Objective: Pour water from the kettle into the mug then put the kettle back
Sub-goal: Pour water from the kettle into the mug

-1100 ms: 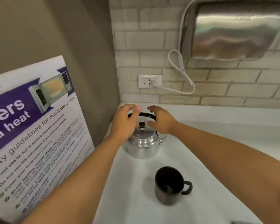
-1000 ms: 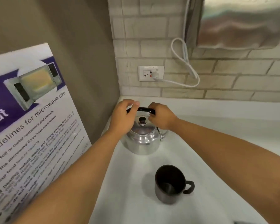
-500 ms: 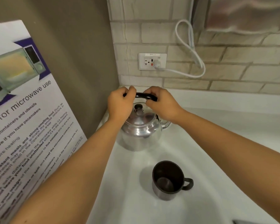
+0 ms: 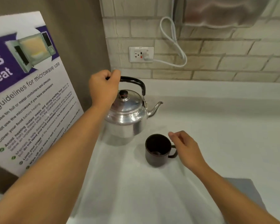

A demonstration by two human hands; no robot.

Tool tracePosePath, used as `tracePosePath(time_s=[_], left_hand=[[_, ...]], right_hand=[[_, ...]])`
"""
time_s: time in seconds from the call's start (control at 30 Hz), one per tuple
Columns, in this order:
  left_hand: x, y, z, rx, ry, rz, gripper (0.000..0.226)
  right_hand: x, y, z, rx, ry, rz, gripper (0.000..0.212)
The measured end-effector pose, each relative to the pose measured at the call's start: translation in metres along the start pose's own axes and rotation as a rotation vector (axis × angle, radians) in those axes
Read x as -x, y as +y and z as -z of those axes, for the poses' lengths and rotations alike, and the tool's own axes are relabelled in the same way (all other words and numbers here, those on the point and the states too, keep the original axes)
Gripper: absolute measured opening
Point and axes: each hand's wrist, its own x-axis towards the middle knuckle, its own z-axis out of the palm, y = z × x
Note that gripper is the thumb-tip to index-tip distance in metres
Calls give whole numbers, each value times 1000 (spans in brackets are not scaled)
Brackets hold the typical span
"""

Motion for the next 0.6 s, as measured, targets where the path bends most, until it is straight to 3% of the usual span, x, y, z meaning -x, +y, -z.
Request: tracePosePath(time_s=[0.2, 0.4, 0.6], left_hand=[[18, 11, 21, -29, -14, -7, 39], [35, 18, 34, -74, -68, -44, 37], [50, 27, 38, -146, -116, -106, 33]], right_hand=[[19, 19, -27, -133, 42, -17, 35], [31, 28, -18, -143, 169, 56, 40], [29, 32, -9, -119, 171, 112, 43]])
